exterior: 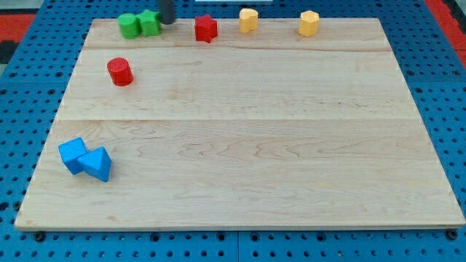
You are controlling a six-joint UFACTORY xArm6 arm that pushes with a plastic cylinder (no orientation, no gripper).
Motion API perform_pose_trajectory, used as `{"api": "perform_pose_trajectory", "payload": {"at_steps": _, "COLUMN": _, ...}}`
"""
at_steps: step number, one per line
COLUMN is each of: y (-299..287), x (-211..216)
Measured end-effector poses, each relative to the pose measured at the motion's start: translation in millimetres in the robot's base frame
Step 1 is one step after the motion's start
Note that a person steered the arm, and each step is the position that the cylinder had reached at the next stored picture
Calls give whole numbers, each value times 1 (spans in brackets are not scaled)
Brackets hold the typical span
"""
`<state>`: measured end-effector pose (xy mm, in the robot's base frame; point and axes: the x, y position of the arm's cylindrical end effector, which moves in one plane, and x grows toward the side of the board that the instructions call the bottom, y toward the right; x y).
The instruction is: Move the red circle diagonal to the bottom left of the red star
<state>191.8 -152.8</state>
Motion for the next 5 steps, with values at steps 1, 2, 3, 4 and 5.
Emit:
{"api": "perform_pose_trajectory", "payload": {"at_steps": 1, "y": -10, "x": 9}}
{"api": "perform_pose_trajectory", "payload": {"at_steps": 2, "y": -9, "x": 13}}
{"api": "perform_pose_trajectory", "payload": {"at_steps": 3, "y": -6, "x": 22}}
{"api": "perform_pose_trajectory", "payload": {"at_steps": 4, "y": 18, "x": 2}}
{"api": "perform_pose_trajectory", "payload": {"at_steps": 5, "y": 81, "x": 2}}
